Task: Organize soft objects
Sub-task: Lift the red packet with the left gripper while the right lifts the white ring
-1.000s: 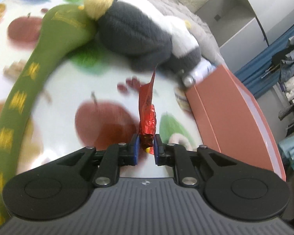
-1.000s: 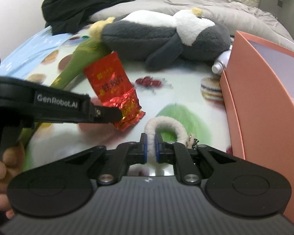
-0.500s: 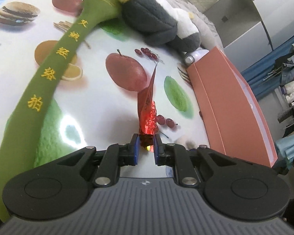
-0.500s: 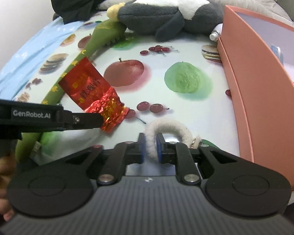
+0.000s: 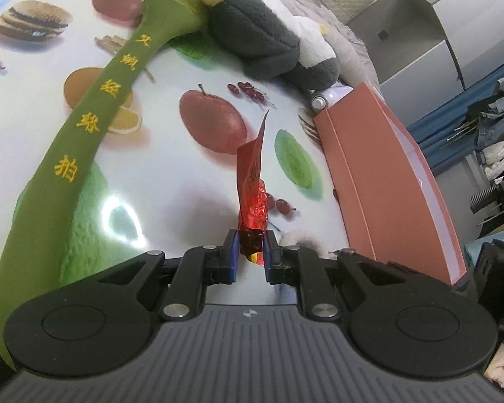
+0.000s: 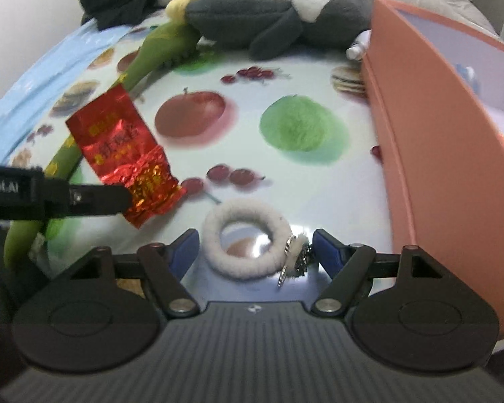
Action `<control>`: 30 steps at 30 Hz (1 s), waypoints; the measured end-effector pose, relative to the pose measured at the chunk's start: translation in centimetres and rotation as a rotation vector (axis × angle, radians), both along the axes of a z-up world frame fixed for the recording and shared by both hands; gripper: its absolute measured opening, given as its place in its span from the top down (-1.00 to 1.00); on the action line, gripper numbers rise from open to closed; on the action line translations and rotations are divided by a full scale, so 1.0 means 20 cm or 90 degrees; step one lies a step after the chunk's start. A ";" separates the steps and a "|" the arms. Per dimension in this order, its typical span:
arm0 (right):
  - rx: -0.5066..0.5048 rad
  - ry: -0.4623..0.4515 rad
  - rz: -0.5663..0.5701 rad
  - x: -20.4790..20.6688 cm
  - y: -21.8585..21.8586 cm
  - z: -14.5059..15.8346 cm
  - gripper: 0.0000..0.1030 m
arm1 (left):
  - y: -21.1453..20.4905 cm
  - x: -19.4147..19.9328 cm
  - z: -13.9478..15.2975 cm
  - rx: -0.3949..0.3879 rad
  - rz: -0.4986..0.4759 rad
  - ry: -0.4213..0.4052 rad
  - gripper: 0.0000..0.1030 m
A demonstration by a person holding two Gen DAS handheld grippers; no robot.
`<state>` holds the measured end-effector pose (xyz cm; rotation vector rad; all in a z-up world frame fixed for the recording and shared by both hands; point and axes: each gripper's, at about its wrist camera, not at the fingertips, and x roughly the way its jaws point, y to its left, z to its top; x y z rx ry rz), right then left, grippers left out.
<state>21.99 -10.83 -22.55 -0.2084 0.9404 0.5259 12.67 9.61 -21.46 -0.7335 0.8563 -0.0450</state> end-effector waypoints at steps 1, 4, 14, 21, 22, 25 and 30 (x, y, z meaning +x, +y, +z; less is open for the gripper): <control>-0.006 0.003 0.006 0.00 0.01 -0.01 -0.47 | 0.00 0.00 0.00 -0.003 0.001 0.001 0.66; -0.012 -0.012 0.007 -0.02 0.01 -0.02 -0.24 | 0.01 -0.01 -0.01 -0.009 0.001 0.001 0.66; 0.027 0.008 -0.024 0.07 0.03 0.03 0.58 | 0.00 0.00 -0.03 -0.020 -0.016 0.004 0.66; 0.026 -0.010 0.044 0.04 0.16 0.00 0.59 | -0.01 0.01 -0.05 -0.028 -0.019 0.006 0.66; 0.023 -0.014 0.049 0.03 0.17 -0.01 0.59 | 0.00 0.01 -0.06 -0.030 -0.016 0.006 0.66; 0.023 -0.017 0.063 0.03 0.19 -0.01 0.59 | 0.01 0.02 -0.07 -0.031 -0.008 0.002 0.65; 0.015 -0.027 0.069 0.02 0.21 -0.03 0.59 | 0.02 0.04 -0.10 -0.047 -0.003 0.012 0.49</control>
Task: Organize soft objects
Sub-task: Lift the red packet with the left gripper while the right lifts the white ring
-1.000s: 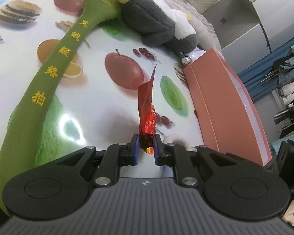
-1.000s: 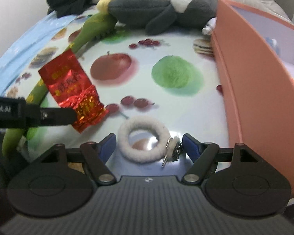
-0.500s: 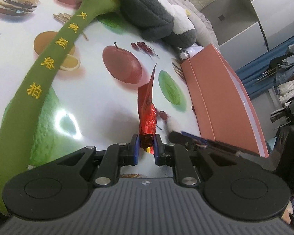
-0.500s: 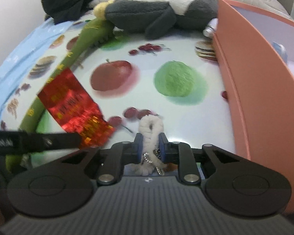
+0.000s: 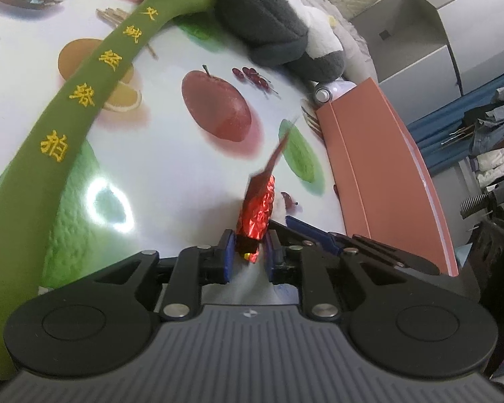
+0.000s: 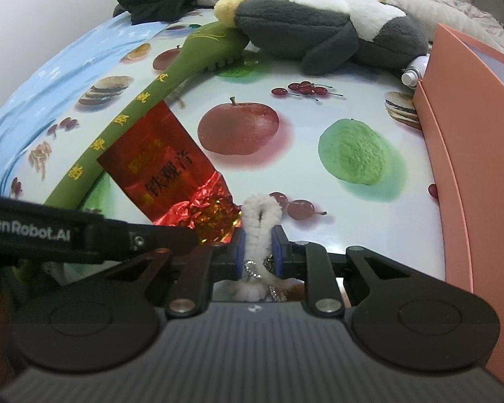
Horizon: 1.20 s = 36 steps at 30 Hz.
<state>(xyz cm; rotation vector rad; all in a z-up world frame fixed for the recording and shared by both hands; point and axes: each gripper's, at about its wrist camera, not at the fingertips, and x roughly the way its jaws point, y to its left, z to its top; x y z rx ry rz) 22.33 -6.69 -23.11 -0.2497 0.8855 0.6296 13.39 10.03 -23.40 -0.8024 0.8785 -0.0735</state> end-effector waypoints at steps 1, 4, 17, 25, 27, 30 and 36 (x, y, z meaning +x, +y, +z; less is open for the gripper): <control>-0.001 -0.002 0.001 0.00 0.00 0.00 0.59 | 0.00 0.00 0.00 0.000 0.003 -0.001 0.39; -0.005 -0.009 0.005 -0.01 0.01 -0.01 0.59 | 0.00 0.01 0.00 0.002 0.014 -0.011 0.27; -0.010 -0.014 0.008 -0.02 0.01 -0.01 0.59 | -0.04 0.03 0.01 0.047 0.016 -0.023 0.28; 0.001 0.003 -0.014 0.00 0.00 0.02 0.59 | -0.07 0.03 0.04 0.086 0.019 -0.027 0.51; 0.005 0.007 -0.023 0.00 -0.01 0.03 0.59 | -0.07 0.02 0.05 0.097 0.017 -0.029 0.53; 0.007 0.007 -0.032 0.00 -0.04 0.04 0.59 | -0.08 0.01 0.08 0.111 0.012 -0.027 0.54; 0.019 0.006 -0.057 -0.02 -0.12 0.11 0.59 | -0.11 0.00 0.14 0.142 0.001 -0.019 0.54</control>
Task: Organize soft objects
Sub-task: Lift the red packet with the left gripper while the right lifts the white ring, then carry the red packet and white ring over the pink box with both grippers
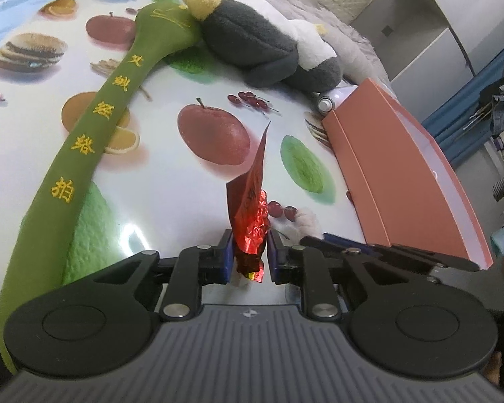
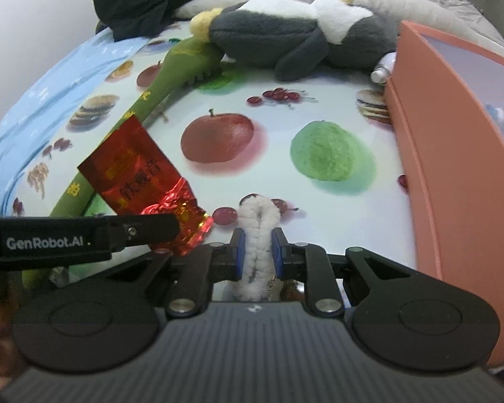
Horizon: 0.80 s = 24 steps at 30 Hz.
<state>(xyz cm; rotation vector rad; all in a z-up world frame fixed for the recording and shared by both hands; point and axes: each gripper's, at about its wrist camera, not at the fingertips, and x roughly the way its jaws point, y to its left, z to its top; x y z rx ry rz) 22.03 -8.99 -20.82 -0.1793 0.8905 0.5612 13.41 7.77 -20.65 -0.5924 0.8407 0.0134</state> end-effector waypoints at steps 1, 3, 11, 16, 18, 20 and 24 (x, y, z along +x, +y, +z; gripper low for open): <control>0.004 0.000 -0.003 0.00 -0.01 0.01 0.59 | -0.01 0.00 0.01 0.006 -0.002 0.000 0.54; 0.015 -0.001 -0.009 -0.01 -0.03 0.05 0.59 | -0.02 0.00 0.04 0.012 -0.006 -0.004 0.54; 0.043 -0.022 -0.029 -0.05 -0.13 0.22 0.69 | -0.08 -0.01 0.20 0.027 -0.022 -0.011 0.54; 0.055 -0.040 -0.042 -0.07 -0.18 0.34 0.81 | -0.14 -0.01 0.32 0.034 -0.036 -0.025 0.54; 0.062 -0.044 -0.045 -0.07 -0.20 0.38 0.84 | -0.17 -0.02 0.36 0.037 -0.044 -0.029 0.54; 0.068 -0.052 -0.049 -0.06 -0.22 0.41 0.85 | -0.18 -0.02 0.38 0.042 -0.049 -0.032 0.54; 0.065 -0.040 -0.060 -0.04 -0.23 0.36 0.83 | -0.21 -0.01 0.38 0.055 -0.055 -0.021 0.54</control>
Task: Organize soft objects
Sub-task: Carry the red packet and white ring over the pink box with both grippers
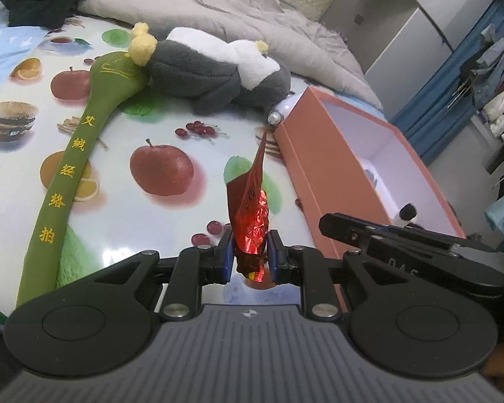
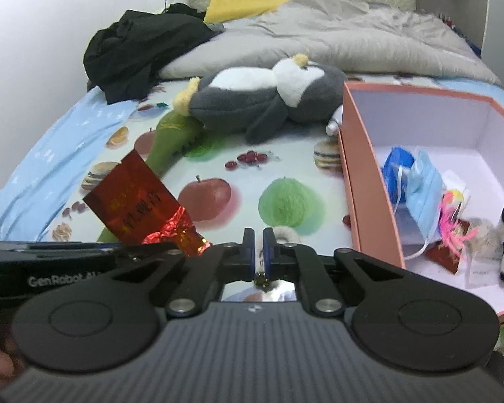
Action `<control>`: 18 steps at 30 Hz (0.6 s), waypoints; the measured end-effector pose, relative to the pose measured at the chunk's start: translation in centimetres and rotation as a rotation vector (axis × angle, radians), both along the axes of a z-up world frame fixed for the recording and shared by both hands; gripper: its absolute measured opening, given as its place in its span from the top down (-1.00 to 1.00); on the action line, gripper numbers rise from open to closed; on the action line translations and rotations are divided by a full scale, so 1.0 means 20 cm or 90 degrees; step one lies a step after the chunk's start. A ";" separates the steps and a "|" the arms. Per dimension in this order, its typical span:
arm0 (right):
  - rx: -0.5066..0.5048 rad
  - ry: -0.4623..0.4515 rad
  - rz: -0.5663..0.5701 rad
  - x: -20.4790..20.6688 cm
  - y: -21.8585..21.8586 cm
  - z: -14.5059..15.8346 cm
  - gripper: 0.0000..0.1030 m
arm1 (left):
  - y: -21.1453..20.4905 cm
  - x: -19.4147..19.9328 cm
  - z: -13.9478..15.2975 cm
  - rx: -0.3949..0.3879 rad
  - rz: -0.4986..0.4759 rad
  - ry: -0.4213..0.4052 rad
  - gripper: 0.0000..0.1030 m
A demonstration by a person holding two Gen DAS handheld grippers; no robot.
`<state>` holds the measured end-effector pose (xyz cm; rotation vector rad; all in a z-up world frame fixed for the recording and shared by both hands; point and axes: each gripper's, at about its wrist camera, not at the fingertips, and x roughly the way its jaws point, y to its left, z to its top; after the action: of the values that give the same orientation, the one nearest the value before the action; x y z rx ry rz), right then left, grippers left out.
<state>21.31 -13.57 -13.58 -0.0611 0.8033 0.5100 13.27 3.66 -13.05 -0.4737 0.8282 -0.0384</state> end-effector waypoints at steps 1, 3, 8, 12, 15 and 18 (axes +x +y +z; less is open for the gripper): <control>-0.003 0.002 -0.001 0.00 0.00 -0.02 0.81 | 0.00 0.00 -0.01 0.002 0.000 0.004 0.54; -0.009 0.006 -0.006 0.01 0.01 -0.07 0.77 | 0.01 0.00 -0.03 0.003 0.004 0.013 0.54; -0.011 0.048 -0.037 0.08 0.02 -0.25 -0.12 | 0.02 0.01 -0.10 0.007 0.012 0.039 0.54; -0.024 0.066 -0.036 0.13 0.05 -0.38 -0.10 | 0.04 0.02 -0.14 0.011 0.014 0.053 0.54; -0.034 0.069 -0.034 0.16 0.09 -0.44 -0.09 | 0.05 0.02 -0.15 0.015 0.016 0.058 0.54; -0.044 0.056 -0.035 0.19 0.11 -0.46 -0.08 | 0.06 0.02 -0.15 0.019 0.018 0.061 0.54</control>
<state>25.19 -11.32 -22.80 -0.0799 0.9069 0.4353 13.66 4.84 -16.02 -0.4623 0.9147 0.0225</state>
